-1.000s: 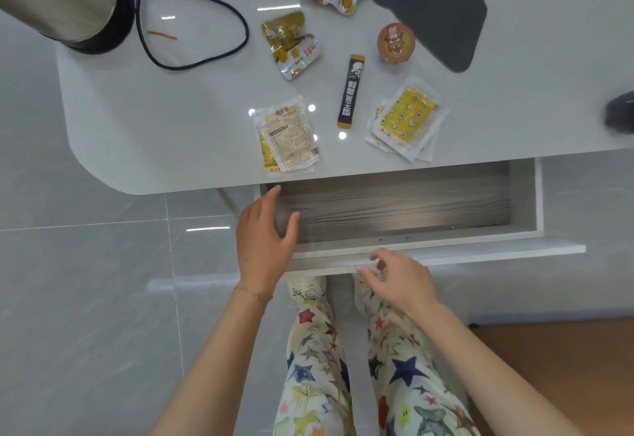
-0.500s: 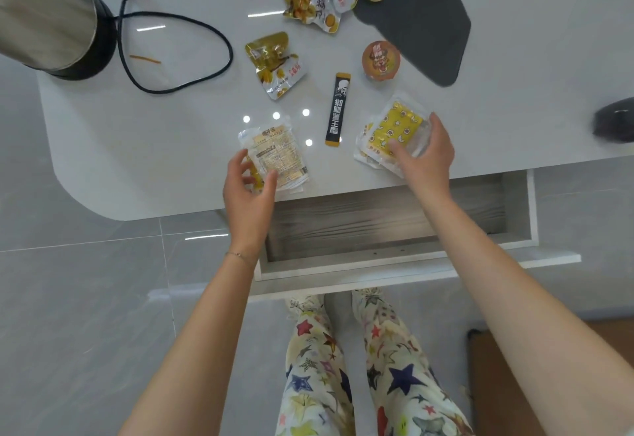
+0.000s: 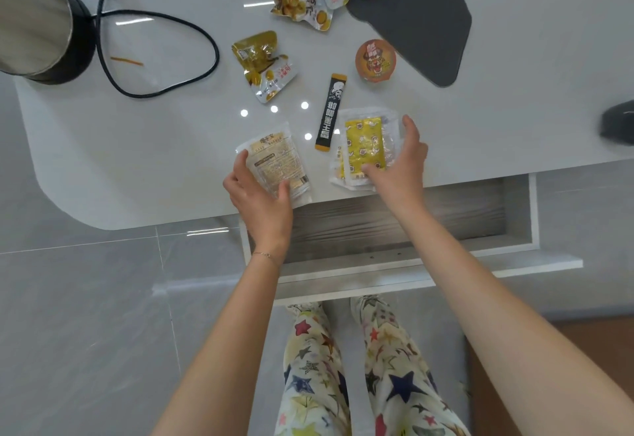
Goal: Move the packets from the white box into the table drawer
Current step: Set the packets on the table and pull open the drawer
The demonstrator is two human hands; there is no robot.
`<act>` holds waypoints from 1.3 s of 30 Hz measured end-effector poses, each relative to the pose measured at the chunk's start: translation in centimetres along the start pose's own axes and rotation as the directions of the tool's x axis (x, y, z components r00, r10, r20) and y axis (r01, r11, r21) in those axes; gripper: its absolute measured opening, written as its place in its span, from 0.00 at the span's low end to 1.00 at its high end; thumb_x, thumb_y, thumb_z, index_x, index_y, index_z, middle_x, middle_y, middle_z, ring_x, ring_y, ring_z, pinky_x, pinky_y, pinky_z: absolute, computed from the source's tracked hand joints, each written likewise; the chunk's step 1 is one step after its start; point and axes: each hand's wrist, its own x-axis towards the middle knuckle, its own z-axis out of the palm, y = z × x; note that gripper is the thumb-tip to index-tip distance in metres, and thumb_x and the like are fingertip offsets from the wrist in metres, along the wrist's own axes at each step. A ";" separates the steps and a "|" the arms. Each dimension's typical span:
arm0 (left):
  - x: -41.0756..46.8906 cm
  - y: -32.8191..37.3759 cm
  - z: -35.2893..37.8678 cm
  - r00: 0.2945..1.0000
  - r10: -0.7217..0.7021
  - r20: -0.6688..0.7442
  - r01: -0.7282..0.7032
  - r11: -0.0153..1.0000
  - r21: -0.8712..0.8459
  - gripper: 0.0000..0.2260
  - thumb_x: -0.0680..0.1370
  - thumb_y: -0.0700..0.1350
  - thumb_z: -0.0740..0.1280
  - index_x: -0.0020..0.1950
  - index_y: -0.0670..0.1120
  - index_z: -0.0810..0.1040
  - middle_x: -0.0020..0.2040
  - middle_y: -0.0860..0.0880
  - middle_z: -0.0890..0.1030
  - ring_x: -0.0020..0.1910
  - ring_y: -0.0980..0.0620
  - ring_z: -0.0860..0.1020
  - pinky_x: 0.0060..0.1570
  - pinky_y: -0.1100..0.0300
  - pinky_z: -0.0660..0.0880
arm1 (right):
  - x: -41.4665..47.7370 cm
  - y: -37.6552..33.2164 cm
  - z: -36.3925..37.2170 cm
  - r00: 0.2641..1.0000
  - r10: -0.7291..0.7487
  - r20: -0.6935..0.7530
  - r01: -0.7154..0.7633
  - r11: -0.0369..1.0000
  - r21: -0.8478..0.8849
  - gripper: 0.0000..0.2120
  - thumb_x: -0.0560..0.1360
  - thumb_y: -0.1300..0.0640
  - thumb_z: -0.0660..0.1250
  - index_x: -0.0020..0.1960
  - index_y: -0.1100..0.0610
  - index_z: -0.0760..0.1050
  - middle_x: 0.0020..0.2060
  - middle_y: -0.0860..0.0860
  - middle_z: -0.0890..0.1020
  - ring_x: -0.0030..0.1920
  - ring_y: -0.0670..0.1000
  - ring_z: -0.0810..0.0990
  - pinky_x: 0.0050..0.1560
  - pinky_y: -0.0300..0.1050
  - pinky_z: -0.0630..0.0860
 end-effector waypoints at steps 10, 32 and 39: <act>-4.2 -0.9 -2.7 0.933 -0.235 0.273 0.323 0.880 -0.348 0.33 0.75 0.36 0.69 0.73 0.54 0.56 0.59 0.50 0.71 0.59 0.52 0.77 0.55 0.58 0.78 | -5.6 1.3 -1.6 0.946 0.264 0.188 -0.324 0.744 0.585 0.27 0.71 0.68 0.69 0.64 0.49 0.66 0.56 0.51 0.79 0.55 0.50 0.80 0.52 0.46 0.79; -1.2 -14.5 3.8 0.849 -0.303 0.432 0.414 0.891 -0.188 0.26 0.76 0.31 0.65 0.72 0.44 0.63 0.61 0.48 0.75 0.58 0.51 0.76 0.45 0.70 0.77 | -2.1 14.0 10.8 0.807 0.461 0.369 -0.590 0.661 0.463 0.27 0.68 0.69 0.72 0.64 0.58 0.70 0.56 0.56 0.81 0.55 0.57 0.81 0.58 0.59 0.77; -2.1 -16.8 4.6 0.906 -0.168 0.387 0.237 0.962 -0.137 0.27 0.75 0.33 0.66 0.73 0.46 0.65 0.65 0.47 0.75 0.64 0.49 0.75 0.56 0.64 0.77 | -3.2 13.9 10.8 0.941 0.272 0.200 -0.309 0.933 0.183 0.39 0.69 0.61 0.74 0.73 0.52 0.58 0.66 0.53 0.74 0.64 0.55 0.73 0.62 0.51 0.72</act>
